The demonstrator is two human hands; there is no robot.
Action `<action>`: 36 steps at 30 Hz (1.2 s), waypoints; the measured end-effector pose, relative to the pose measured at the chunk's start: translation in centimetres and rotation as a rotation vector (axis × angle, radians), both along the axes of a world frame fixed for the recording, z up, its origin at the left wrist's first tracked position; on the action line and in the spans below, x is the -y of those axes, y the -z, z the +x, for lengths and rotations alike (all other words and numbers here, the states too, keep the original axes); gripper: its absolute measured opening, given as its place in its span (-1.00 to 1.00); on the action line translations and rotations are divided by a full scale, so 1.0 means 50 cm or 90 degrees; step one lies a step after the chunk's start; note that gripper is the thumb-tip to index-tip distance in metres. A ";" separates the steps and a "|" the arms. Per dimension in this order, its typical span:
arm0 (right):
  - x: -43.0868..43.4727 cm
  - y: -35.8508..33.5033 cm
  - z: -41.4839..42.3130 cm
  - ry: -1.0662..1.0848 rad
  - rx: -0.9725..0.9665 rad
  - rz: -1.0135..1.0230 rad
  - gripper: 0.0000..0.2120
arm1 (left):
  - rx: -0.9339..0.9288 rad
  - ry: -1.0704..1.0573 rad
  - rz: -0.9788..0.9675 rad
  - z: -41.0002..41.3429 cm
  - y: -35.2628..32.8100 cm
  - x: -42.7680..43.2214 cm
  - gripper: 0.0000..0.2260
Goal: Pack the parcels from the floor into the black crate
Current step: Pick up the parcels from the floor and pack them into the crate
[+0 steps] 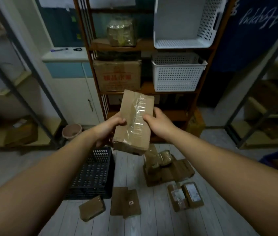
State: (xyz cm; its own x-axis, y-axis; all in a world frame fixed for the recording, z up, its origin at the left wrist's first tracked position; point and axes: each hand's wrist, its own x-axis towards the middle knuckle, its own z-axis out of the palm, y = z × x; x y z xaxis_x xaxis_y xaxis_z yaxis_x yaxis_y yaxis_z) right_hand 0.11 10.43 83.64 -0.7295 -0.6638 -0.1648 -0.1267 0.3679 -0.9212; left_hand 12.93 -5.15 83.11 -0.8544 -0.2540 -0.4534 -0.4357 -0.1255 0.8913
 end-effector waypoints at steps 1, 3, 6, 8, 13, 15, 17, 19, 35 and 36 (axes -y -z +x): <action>-0.009 -0.019 0.006 0.003 -0.020 -0.019 -0.33 | -0.006 0.007 -0.011 0.016 -0.017 0.000 -0.35; -0.020 -0.057 0.021 0.008 -0.022 -0.055 -0.23 | -0.018 0.017 -0.018 0.050 -0.053 0.002 -0.47; -0.016 -0.093 0.059 -0.016 0.032 -0.087 -0.59 | 0.003 0.014 -0.063 0.096 -0.102 0.017 -0.52; 0.005 -0.107 0.099 -0.012 -0.002 -0.086 -0.85 | 0.022 0.010 -0.097 0.126 -0.124 0.036 -0.52; 0.124 -0.106 0.184 0.051 -0.092 -0.085 -0.88 | 0.017 -0.078 -0.121 0.226 -0.154 0.126 -0.62; 0.187 -0.100 0.221 0.083 -0.093 -0.093 -0.88 | 0.012 -0.128 -0.135 0.275 -0.151 0.186 -0.62; 0.254 -0.088 0.264 0.118 -0.078 -0.103 -0.88 | 0.020 -0.159 -0.186 0.322 -0.140 0.246 -0.60; 0.321 -0.076 0.309 0.151 -0.055 -0.114 -0.87 | 0.022 -0.203 -0.228 0.366 -0.132 0.299 -0.60; 0.666 0.060 0.360 -0.044 -0.115 -0.005 -0.16 | -0.003 -0.323 -0.273 0.395 -0.035 0.640 -0.43; 0.696 0.073 0.355 -0.056 -0.112 0.003 -0.12 | 0.006 -0.326 -0.275 0.391 -0.024 0.665 -0.45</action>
State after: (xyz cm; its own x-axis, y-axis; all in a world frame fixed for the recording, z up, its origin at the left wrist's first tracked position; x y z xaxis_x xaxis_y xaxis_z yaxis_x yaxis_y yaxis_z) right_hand 17.88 -24.35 80.01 -0.6862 -0.7261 -0.0438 -0.3175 0.3531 -0.8801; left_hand 32.46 -38.40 84.30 -0.5740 -0.7870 -0.2264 -0.4242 0.0492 0.9042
